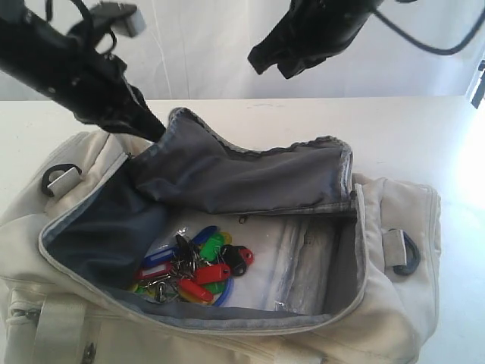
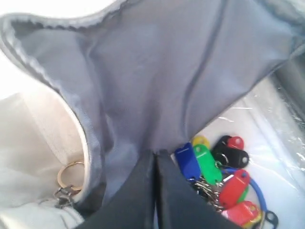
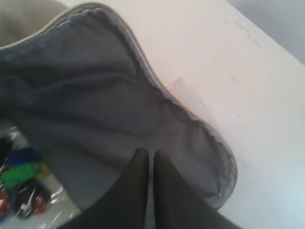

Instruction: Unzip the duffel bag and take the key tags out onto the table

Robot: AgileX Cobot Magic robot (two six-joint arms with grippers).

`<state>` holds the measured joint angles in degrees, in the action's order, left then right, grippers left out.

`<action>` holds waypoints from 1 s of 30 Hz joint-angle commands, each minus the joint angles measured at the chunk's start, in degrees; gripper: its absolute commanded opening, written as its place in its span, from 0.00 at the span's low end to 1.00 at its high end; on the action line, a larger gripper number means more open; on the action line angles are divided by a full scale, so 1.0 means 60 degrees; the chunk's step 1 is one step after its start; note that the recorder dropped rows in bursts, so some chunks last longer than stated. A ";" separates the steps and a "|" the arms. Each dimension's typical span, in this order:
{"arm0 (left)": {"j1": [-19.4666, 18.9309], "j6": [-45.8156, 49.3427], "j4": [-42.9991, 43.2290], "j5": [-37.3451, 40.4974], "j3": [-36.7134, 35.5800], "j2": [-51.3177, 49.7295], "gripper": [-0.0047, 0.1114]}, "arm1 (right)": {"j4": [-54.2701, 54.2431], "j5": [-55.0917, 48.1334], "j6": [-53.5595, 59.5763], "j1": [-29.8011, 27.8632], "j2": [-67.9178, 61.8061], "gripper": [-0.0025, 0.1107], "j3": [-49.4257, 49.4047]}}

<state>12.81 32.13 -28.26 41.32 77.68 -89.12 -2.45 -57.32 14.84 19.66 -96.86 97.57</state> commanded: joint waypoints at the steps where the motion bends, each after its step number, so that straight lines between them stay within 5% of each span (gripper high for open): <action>1: -0.0019 -0.0390 0.0843 0.1578 0.0162 0.1521 0.04 | -0.1317 -0.1773 0.1118 -0.0024 0.0839 0.06 -0.0005; 6: -0.0019 -0.0681 0.1534 0.2868 -0.0507 0.3317 0.04 | -0.3099 -0.2107 0.1817 -0.0005 0.1392 0.02 -0.0465; 12: -0.0019 -0.2749 0.3679 0.1968 -0.2196 0.5517 0.04 | -0.3812 -0.2107 0.2191 0.0256 0.1830 0.02 -0.1883; 17: -0.0019 -0.4309 0.5568 0.2114 -0.2551 0.5170 0.04 | -0.3831 -0.2002 0.2235 0.0273 0.2042 0.02 -0.2851; 21: -0.0337 -0.3605 0.4711 0.2063 -0.1817 0.3443 0.04 | -0.3896 -0.1953 0.2235 0.0273 0.2110 0.02 -0.3223; 26: -0.1966 -0.0894 0.0579 0.3384 0.0458 0.0952 0.04 | -0.3895 -0.2107 0.2496 0.0273 0.2455 0.02 -0.3662; 30: -0.3003 -0.0997 0.0436 0.4201 0.2096 -0.0423 0.04 | -0.3896 -0.1770 0.2520 0.0273 0.2773 0.02 -0.3851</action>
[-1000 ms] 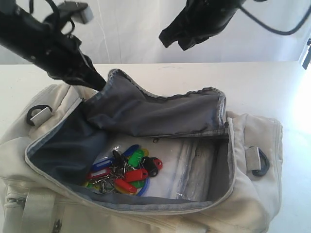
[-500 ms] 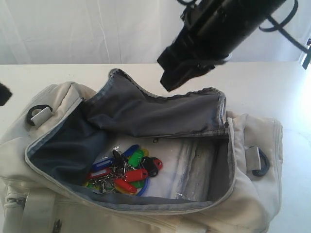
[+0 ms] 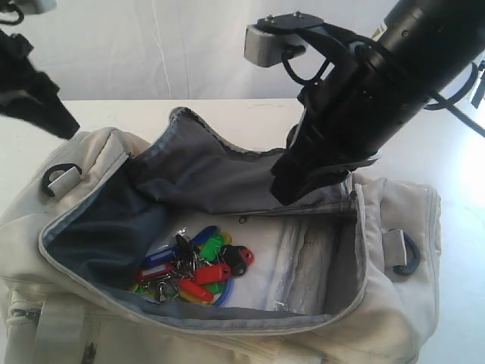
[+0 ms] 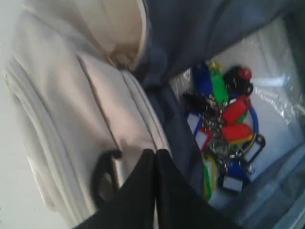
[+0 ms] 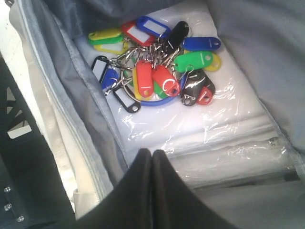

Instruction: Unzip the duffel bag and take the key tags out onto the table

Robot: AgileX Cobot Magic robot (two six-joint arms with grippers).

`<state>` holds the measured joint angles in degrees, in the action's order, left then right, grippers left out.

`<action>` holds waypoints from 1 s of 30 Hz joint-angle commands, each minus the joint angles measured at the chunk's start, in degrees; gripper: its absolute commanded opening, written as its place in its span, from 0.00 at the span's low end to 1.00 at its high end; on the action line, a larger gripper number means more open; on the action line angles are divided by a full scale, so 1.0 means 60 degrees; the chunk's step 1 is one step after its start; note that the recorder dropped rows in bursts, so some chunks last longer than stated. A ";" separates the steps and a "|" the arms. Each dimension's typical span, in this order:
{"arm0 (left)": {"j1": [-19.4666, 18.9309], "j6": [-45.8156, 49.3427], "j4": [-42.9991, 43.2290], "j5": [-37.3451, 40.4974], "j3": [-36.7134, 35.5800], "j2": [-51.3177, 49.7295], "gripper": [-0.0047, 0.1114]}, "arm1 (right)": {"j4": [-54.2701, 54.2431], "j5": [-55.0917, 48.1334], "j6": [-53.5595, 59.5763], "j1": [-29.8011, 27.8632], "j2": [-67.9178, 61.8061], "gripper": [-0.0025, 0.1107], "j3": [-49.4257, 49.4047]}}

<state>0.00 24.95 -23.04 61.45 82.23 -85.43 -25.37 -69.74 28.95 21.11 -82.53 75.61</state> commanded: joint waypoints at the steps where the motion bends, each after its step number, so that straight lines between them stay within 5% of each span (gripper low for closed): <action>1: -0.1033 0.0172 -0.0285 0.0979 0.1560 -0.1270 0.04 | -0.0077 0.0414 0.0168 0.0032 0.0454 0.02 -0.0239; 5: -0.1330 0.0156 -0.0433 0.1086 0.1723 -0.1905 0.25 | -0.0312 0.0825 0.0185 0.0032 0.0599 0.02 -0.0477; 6: -0.1330 0.0180 -0.0567 0.1086 0.1723 -0.2077 0.37 | -0.0393 0.0871 0.0253 0.0032 0.0599 0.02 -0.0529; 7: -0.1310 0.0342 -0.0694 0.1086 0.1723 -0.2352 0.61 | -0.0603 0.0999 0.0460 0.0032 0.0599 0.02 -0.0642; 9: -0.1219 0.0345 -0.0805 0.0901 0.1723 -0.2883 0.83 | -0.0756 0.1219 0.0706 0.0032 0.0599 0.02 -0.0847; 12: -0.1219 -0.0125 -0.0827 0.0743 0.1723 -0.3607 0.70 | -0.0778 0.1425 0.0737 0.0032 0.0599 0.02 -0.1008; 14: -0.1219 -0.0166 -0.0895 0.0651 0.1723 -0.3974 0.43 | -0.0778 0.1600 0.0789 0.0032 0.0599 0.02 -0.1122; 16: -0.1219 -0.0099 -0.1245 0.0196 0.1723 -0.4085 0.05 | -0.0740 0.1664 0.0881 0.0032 0.0599 0.02 -0.1172; 20: -0.1995 -0.0684 -0.0974 -0.0213 0.1723 -0.3720 0.04 | -0.0741 0.1542 0.0881 0.0032 0.0599 0.02 -0.1172; 26: -0.4791 -0.0696 -0.1005 0.0657 0.1723 -0.2823 0.04 | -0.0759 0.1595 0.0881 0.0032 0.0599 0.02 -0.1172; 30: -0.5392 -0.0436 -0.1831 0.0893 0.1723 -0.2503 0.04 | -0.0793 0.1576 0.0881 0.0032 0.0599 0.02 -0.1172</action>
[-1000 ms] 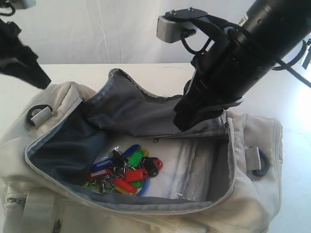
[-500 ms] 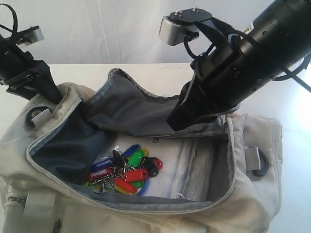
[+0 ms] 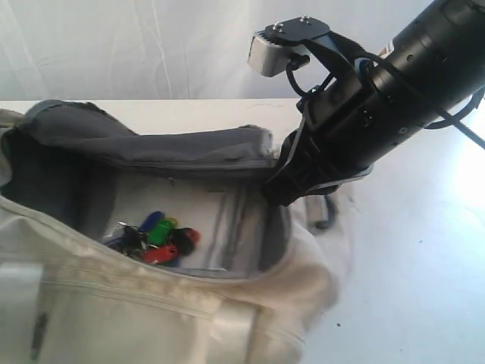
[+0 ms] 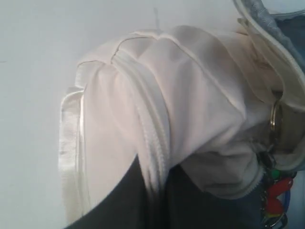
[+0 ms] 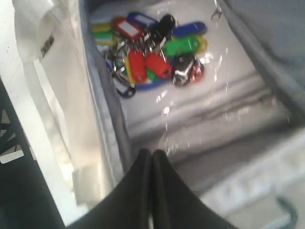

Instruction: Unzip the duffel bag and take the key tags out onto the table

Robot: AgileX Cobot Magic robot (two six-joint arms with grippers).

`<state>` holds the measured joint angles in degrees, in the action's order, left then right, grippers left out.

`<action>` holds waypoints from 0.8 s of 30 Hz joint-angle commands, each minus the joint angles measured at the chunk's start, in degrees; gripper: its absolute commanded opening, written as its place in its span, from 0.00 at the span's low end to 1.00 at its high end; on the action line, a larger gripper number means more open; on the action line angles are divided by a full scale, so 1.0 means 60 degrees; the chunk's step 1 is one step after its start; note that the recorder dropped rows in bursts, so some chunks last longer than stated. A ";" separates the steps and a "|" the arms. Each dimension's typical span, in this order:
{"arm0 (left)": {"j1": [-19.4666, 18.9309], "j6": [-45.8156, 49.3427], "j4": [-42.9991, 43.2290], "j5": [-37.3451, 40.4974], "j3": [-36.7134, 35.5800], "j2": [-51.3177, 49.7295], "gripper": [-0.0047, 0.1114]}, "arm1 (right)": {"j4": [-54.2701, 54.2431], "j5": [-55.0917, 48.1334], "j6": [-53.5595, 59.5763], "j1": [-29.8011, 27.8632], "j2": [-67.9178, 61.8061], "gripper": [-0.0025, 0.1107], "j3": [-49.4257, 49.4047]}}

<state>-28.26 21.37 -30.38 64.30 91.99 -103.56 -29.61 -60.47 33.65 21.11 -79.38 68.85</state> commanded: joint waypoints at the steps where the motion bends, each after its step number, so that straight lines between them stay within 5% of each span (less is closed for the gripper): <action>1: -0.0682 0.0354 -0.0779 0.0587 0.0097 0.0545 0.04 | -0.0086 0.0032 0.0097 0.0032 0.0073 0.02 -0.0046; 16: 0.0170 0.1403 -0.1362 0.0193 -0.1774 0.0419 0.05 | -0.0354 -0.0110 0.0097 0.0032 0.0073 0.02 -0.0046; 24: 0.0170 0.1376 -0.1410 0.0546 -0.1165 0.0532 0.51 | -0.0952 -0.0074 0.0471 0.0032 0.0073 0.02 -0.0046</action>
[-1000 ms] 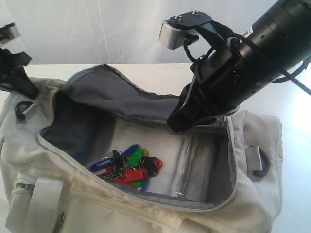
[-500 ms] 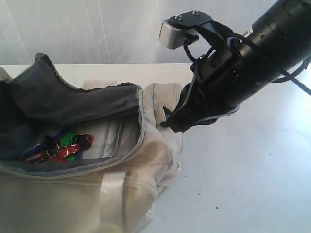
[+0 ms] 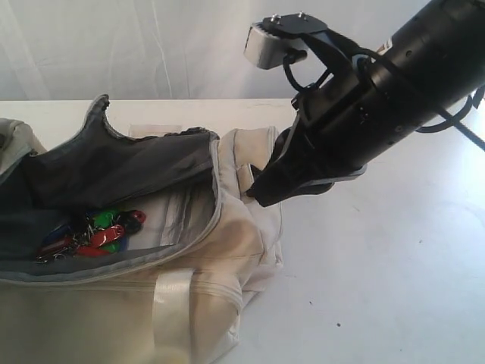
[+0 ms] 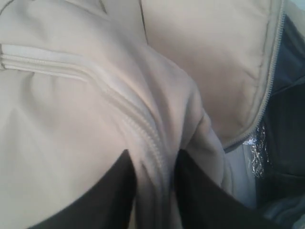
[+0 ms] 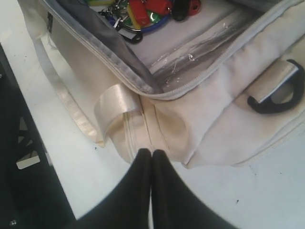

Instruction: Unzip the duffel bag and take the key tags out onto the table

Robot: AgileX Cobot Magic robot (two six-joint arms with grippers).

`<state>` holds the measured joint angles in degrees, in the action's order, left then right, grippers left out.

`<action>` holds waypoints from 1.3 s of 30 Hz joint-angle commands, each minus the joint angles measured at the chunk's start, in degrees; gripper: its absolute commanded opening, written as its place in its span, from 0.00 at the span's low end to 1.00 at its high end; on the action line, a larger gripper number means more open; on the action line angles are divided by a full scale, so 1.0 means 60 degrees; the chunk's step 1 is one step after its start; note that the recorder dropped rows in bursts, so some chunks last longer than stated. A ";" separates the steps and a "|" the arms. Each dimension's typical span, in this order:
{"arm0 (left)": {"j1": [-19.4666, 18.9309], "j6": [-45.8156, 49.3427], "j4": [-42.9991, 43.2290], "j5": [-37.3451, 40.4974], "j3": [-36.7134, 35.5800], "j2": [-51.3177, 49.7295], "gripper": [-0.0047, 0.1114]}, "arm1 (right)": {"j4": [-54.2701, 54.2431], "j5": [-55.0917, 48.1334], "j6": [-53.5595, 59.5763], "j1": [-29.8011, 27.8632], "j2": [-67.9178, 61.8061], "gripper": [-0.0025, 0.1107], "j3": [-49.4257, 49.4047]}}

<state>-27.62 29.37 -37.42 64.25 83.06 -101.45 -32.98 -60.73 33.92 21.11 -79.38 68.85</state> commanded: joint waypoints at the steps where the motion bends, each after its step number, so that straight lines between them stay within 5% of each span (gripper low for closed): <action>1: 0.0063 -0.0032 -0.0237 0.0624 0.0413 0.0249 0.54 | -0.0473 0.0016 0.0519 0.0032 0.0073 0.02 -0.0046; 10: 0.0063 -0.0183 -0.0237 -0.0016 0.1586 0.1786 0.52 | -0.1678 0.0781 0.1323 0.0032 -0.0285 0.07 -0.0046; 14: 0.0063 -0.0183 -0.0144 -0.0346 0.1875 0.3141 0.34 | -0.1875 0.1493 0.1414 0.0368 -0.1434 0.22 0.0407; 18: 0.0063 -0.0077 -0.0117 0.0800 0.1857 0.3887 0.20 | -0.1875 0.1845 0.1378 0.0833 -0.2837 0.44 0.1384; 22: 0.0063 0.0400 -0.0644 0.0951 0.0722 0.4899 0.05 | -0.1832 0.1857 0.1327 0.1641 -0.4283 0.49 0.2575; 29: 0.0063 0.1932 -0.1963 0.0628 -0.2573 0.6563 0.04 | -0.1235 0.2157 0.0103 0.1982 -0.7035 0.62 0.4641; 39: 0.0063 0.2837 -0.1986 -0.0201 -0.4773 0.7369 0.04 | -0.0019 0.2837 0.0263 0.2601 -0.8416 0.65 0.6488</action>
<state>-27.41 44.62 -47.98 63.28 56.57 -58.43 -36.44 -45.38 35.09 35.58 -128.67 104.69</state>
